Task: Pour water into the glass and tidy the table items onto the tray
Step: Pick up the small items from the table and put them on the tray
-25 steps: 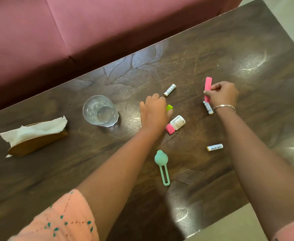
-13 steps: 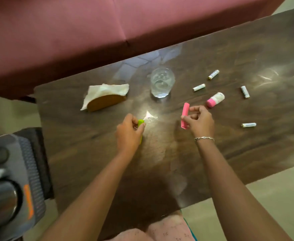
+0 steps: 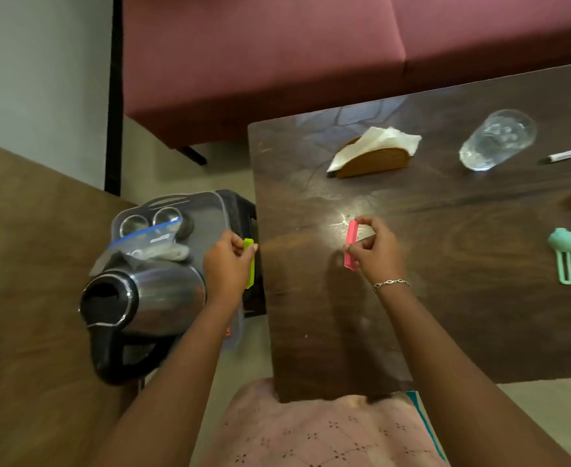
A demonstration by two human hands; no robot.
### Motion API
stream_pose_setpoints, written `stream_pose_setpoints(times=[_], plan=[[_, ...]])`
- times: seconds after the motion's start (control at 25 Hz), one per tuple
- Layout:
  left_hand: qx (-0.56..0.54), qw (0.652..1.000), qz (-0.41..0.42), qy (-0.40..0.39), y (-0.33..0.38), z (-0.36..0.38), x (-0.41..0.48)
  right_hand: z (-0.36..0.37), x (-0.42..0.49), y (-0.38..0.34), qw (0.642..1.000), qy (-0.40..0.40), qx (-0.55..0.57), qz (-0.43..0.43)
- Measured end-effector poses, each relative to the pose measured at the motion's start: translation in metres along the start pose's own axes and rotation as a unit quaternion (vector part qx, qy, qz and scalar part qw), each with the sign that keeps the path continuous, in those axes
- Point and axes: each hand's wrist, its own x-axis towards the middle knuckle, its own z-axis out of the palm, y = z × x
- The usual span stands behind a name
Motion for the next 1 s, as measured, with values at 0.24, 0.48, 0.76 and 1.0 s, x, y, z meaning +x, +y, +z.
stream_pose_setpoints(times=[0.24, 0.48, 0.76, 1.0], plan=[[0.079, 0.992, -0.094, -0.033, -0.078, -0.021, 0.016, 0.067, -0.022, -0.028, 0.995, -0.060, -0.067, -0.037], [0.160, 0.974, -0.120, -0.104, -0.102, -0.004, 0.032, 0.100, -0.032, -0.036, 0.986, -0.114, -0.106, -0.061], [0.292, 0.946, -0.011, -0.141, -0.093, 0.012, 0.078, 0.111, -0.034, -0.036, 0.977, -0.140, -0.141, -0.080], [0.399, 0.888, 0.124, -0.194, -0.095, 0.022, 0.088, 0.116, -0.027, -0.035, 0.977, -0.141, -0.144, -0.069]])
